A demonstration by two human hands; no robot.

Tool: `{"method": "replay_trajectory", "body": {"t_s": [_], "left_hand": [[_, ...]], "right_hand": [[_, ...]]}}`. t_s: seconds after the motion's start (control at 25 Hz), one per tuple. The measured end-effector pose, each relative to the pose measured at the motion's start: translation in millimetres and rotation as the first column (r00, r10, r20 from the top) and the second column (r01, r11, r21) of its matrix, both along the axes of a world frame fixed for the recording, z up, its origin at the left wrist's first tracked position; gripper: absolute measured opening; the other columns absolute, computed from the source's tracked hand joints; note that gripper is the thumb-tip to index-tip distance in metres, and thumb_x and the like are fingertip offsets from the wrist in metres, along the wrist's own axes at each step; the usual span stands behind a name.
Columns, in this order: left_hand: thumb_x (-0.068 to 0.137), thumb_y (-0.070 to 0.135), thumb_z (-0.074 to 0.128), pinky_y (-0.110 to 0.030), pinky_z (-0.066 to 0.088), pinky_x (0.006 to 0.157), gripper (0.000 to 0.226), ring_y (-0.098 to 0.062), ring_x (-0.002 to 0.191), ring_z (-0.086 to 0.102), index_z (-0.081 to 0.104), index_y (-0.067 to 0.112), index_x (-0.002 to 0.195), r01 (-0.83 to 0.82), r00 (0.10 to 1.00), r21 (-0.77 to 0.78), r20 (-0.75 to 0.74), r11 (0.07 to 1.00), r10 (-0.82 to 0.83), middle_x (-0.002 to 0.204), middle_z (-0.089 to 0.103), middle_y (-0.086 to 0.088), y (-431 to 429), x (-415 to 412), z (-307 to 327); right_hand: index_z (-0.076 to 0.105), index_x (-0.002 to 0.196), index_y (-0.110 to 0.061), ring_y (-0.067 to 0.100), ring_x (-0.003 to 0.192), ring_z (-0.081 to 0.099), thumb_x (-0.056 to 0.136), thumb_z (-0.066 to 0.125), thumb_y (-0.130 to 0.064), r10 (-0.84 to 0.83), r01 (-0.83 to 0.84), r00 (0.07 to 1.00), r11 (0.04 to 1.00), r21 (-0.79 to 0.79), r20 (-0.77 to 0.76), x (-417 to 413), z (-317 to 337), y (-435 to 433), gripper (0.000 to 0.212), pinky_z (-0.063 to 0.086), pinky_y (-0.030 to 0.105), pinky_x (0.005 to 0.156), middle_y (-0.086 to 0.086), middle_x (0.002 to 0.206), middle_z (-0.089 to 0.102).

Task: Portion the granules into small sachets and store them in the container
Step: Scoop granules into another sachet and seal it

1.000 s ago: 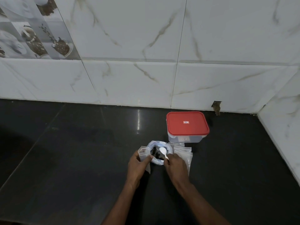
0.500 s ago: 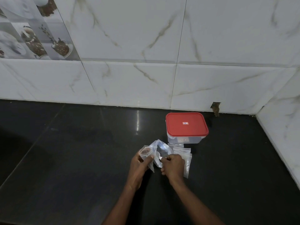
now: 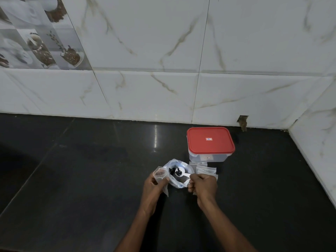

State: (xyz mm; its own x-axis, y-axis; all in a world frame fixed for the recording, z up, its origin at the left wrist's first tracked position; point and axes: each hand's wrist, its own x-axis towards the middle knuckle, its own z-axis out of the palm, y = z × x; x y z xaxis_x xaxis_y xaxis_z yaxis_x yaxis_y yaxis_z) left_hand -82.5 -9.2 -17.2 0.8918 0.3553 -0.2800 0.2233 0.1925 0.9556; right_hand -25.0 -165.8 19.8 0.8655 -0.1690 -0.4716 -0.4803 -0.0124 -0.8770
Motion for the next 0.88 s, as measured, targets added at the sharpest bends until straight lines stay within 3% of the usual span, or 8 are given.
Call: {"method": "replay_trajectory", "body": {"t_s": [0.12, 0.28, 0.36, 0.4, 0.52, 0.68, 0.76, 0.88], "left_hand": [[0.085, 0.016, 0.079, -0.03, 0.057, 0.083, 0.038, -0.015, 0.1, 0.074, 0.069, 0.021, 0.121, 0.014, 0.999, 0.121, -0.052, 0.993, -0.007, 0.106, 0.078, 0.001, -0.8, 1.8, 2.0], [0.081, 0.016, 0.081, -0.028, 0.058, 0.081, 0.035, -0.008, 0.091, 0.075, 0.07, 0.026, 0.113, 0.005, 0.996, 0.213, -0.092, 0.977, 0.015, 0.098, 0.079, 0.007, -4.5, 6.4, 4.9], [0.079, 0.017, 0.081, -0.029, 0.059, 0.081, 0.035, -0.009, 0.09, 0.075, 0.071, 0.028, 0.11, 0.013, 0.995, 0.223, -0.095, 0.975, 0.009, 0.096, 0.079, 0.008, -4.5, 8.1, 4.5], [0.077, 0.019, 0.081, -0.03, 0.059, 0.08, 0.035, -0.01, 0.089, 0.075, 0.071, 0.028, 0.11, 0.014, 0.996, 0.224, -0.093, 0.975, 0.007, 0.095, 0.079, 0.007, -4.8, 7.8, 5.7], [0.068, 0.03, 0.081, -0.031, 0.06, 0.079, 0.037, -0.011, 0.088, 0.075, 0.073, 0.03, 0.104, 0.006, 0.996, 0.211, -0.09, 0.978, 0.014, 0.093, 0.079, 0.005, -4.7, 8.0, 6.4], [0.075, 0.019, 0.083, -0.03, 0.059, 0.08, 0.036, -0.007, 0.088, 0.074, 0.072, 0.033, 0.107, -0.003, 0.995, 0.22, -0.094, 0.976, 0.024, 0.095, 0.078, 0.009, -5.3, 8.2, 5.7], [0.076, 0.018, 0.083, -0.028, 0.058, 0.08, 0.04, -0.004, 0.089, 0.074, 0.071, 0.032, 0.112, -0.004, 0.995, 0.227, -0.097, 0.974, 0.027, 0.098, 0.078, 0.01, -4.4, 9.2, 4.0], [0.077, 0.022, 0.083, -0.026, 0.057, 0.081, 0.039, -0.002, 0.091, 0.073, 0.07, 0.032, 0.113, -0.006, 0.994, 0.237, -0.102, 0.971, 0.032, 0.101, 0.078, 0.01, -4.4, 7.6, 4.7]], "right_hand": [[0.067, 0.063, 0.005, 0.021, 0.037, 0.054, 0.082, 0.064, 0.0, 0.071, -0.06, 0.985, 0.995, -0.075, 0.157, -2.0, 22.7, -5.4, 0.02, 0.047, 0.033, 0.047, 0.015, 0.048, 0.061], [0.068, 0.066, -0.007, 0.016, 0.038, 0.056, 0.086, 0.064, -0.006, 0.273, -0.195, 0.882, 0.954, -0.229, 0.384, -15.2, 40.2, 0.1, 0.02, 0.049, 0.029, 0.042, 0.01, 0.049, 0.062], [0.068, 0.07, -0.011, 0.009, 0.046, 0.055, 0.085, 0.068, -0.008, 0.442, -0.17, 0.711, 0.863, -0.477, 0.546, -22.5, 32.3, 4.7, 0.015, 0.05, 0.025, 0.047, -0.001, 0.054, 0.061], [0.068, 0.075, -0.012, 0.009, 0.05, 0.054, 0.082, 0.07, -0.008, 0.585, -0.152, 0.581, 0.761, -0.631, 0.565, -24.8, 23.3, 5.0, 0.008, 0.048, 0.022, 0.049, -0.006, 0.063, 0.061], [0.069, 0.093, -0.015, 0.012, 0.053, 0.057, 0.086, 0.062, -0.015, 0.833, -0.089, 0.34, 0.491, -0.866, 0.437, -29.5, -3.7, -0.7, 0.01, 0.048, 0.025, 0.042, -0.001, 0.082, 0.063], [0.066, 0.1, -0.013, 0.012, 0.058, 0.057, 0.09, 0.056, -0.016, 0.845, 0.102, 0.218, 0.477, -0.873, 0.488, -31.6, -6.3, -7.3, 0.015, 0.047, 0.024, 0.045, 0.0, 0.084, 0.064], [0.068, 0.094, -0.012, 0.009, 0.058, 0.055, 0.087, 0.057, -0.016, 0.783, 0.081, 0.315, 0.541, -0.837, 0.536, -27.7, -5.1, -8.5, 0.013, 0.044, 0.017, 0.049, -0.001, 0.079, 0.064], [0.066, 0.072, -0.01, 0.008, 0.053, 0.045, 0.078, 0.067, -0.005, 0.578, -0.04, 0.664, 0.661, -0.749, 0.474, -15.0, -13.4, -10.1, 0.008, 0.037, 0.021, 0.052, 0.001, 0.061, 0.056]]}}
